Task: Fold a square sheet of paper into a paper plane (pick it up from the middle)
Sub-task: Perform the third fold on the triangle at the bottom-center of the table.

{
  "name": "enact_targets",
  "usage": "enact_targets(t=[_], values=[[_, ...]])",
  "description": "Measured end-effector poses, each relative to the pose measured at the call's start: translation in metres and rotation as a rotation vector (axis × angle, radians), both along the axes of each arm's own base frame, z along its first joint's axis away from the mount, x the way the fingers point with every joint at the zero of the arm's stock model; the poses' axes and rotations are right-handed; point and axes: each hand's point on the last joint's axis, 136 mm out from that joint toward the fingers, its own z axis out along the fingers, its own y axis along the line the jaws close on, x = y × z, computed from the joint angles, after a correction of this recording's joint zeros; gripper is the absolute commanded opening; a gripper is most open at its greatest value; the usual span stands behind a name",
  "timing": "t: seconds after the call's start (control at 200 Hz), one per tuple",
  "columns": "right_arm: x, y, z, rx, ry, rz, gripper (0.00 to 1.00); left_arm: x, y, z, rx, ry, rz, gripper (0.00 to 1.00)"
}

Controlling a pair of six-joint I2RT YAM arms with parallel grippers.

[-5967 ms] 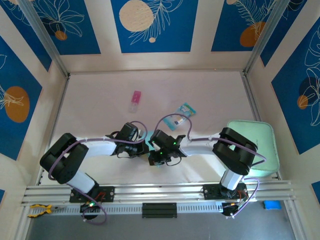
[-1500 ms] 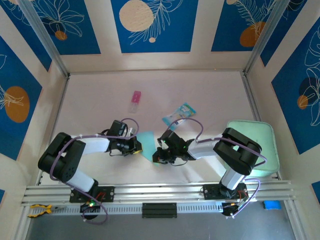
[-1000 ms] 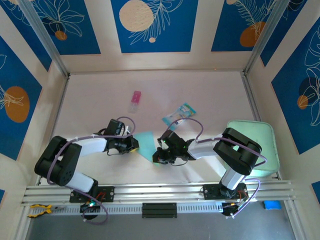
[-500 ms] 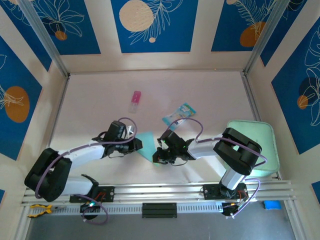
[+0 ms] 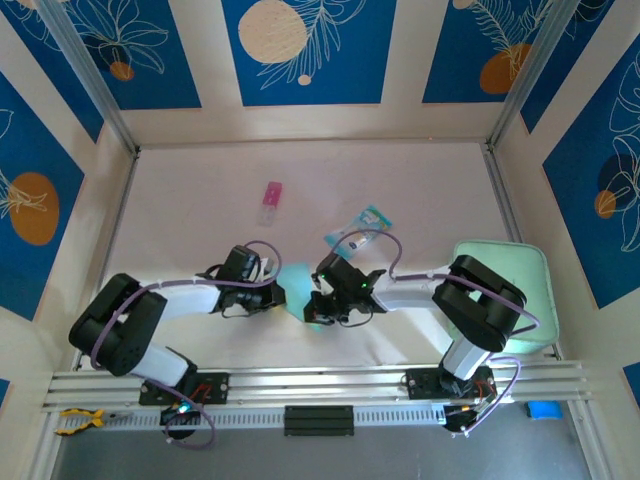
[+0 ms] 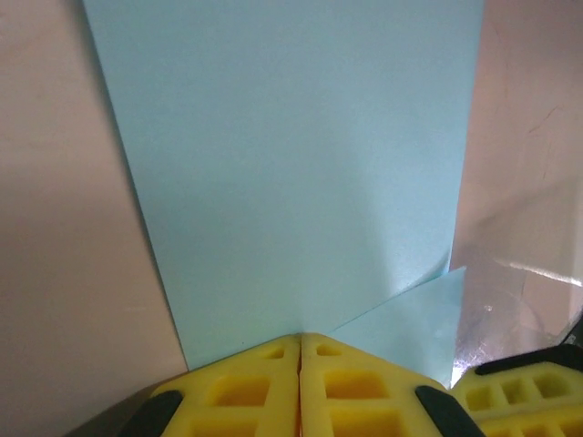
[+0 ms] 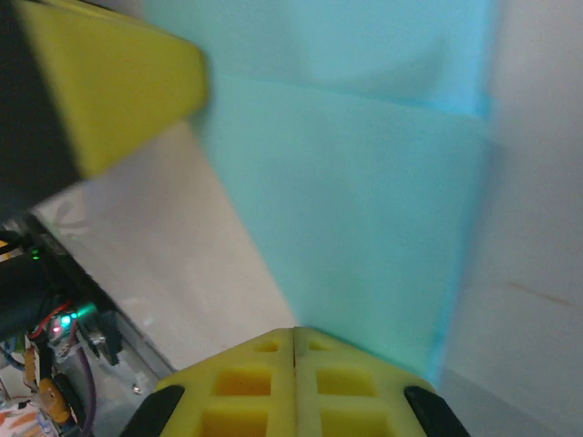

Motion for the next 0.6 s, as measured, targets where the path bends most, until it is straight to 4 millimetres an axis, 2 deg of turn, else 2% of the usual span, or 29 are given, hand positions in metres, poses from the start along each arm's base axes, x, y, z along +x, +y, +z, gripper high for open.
enact_targets(t=[0.155,0.285,0.425,0.6], values=[[0.018,0.024,0.021,0.054,-0.054,0.015,0.03,0.002,-0.002,0.001,-0.002,-0.008,-0.014,0.09],[0.026,0.035,0.006,0.034,-0.037,0.021,0.03,0.003,-0.003,0.001,0.001,-0.007,-0.020,0.09],[0.019,0.029,-0.016,-0.020,0.001,0.023,0.04,0.004,-0.004,0.001,0.005,-0.012,-0.029,0.08],[0.009,0.015,-0.016,0.002,-0.013,0.019,0.04,0.005,-0.005,0.001,0.003,-0.010,-0.038,0.08]])
